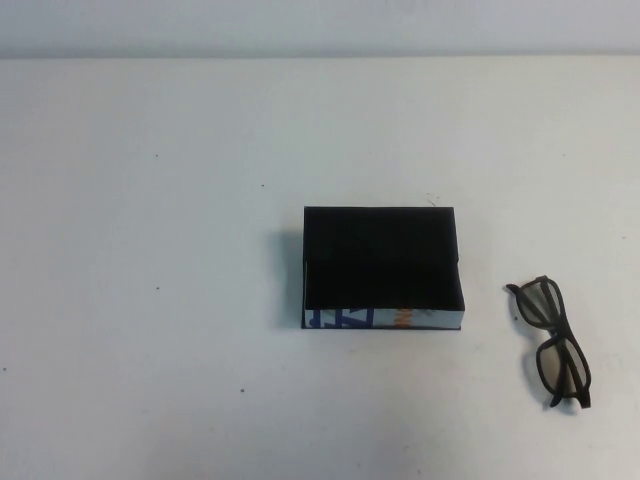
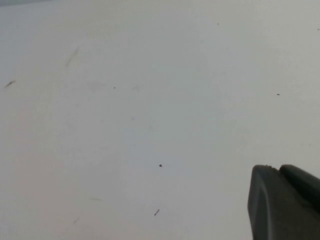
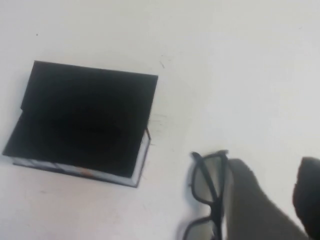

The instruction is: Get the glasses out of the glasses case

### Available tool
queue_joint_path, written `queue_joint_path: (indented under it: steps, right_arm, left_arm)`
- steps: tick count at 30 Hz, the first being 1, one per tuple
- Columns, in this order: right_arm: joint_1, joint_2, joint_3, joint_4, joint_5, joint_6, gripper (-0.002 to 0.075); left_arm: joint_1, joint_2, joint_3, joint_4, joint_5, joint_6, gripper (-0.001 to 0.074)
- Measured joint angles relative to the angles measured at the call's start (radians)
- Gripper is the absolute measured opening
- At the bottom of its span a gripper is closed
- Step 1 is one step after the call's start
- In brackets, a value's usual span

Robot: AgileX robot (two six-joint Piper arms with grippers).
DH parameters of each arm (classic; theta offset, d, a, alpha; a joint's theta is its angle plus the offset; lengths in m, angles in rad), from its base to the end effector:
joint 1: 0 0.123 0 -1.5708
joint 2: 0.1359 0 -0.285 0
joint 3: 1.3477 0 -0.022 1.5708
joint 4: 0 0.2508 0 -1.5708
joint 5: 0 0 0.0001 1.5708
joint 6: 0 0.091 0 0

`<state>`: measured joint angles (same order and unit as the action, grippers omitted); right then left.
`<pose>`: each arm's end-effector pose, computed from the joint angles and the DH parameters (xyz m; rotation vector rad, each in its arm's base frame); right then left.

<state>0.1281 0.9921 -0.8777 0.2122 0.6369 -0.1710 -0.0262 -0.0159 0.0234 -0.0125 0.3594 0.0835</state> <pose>0.1977 0.0370 0.3407 -0.2108 2.2162 0.2102 0.0527 -0.0018 0.1738 0.0937 1.8482 0.0277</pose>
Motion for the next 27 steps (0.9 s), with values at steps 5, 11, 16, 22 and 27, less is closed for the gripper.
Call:
queue_joint_path:
  steps: [5,11,16,22,27]
  right_arm:
    - [0.0,-0.286,0.223,-0.038,-0.118,0.0,0.0111]
    - [0.0,-0.643,0.486,-0.101,-0.403,0.0,0.0004]
    - [0.0,-0.843,0.632,-0.112,-0.429,0.001,-0.0013]
    - [-0.066,-0.928,0.759,-0.126,-0.437,0.043,-0.0016]
    - [-0.173,-0.937,0.848,-0.131,-0.463,0.056,-0.0016]
  left_arm:
    - [0.0,0.0,0.0,0.0,0.0,0.0,-0.0005]
    - [0.0,0.0,0.0,0.0,0.0,0.0,-0.0005]
    - [0.0,0.0,0.0,0.0,0.0,0.0,-0.0005]
    - [0.0,0.0,0.0,0.0,0.0,0.0,-0.0005]
    - [0.0,0.0,0.0,0.0,0.0,0.0,-0.0005]
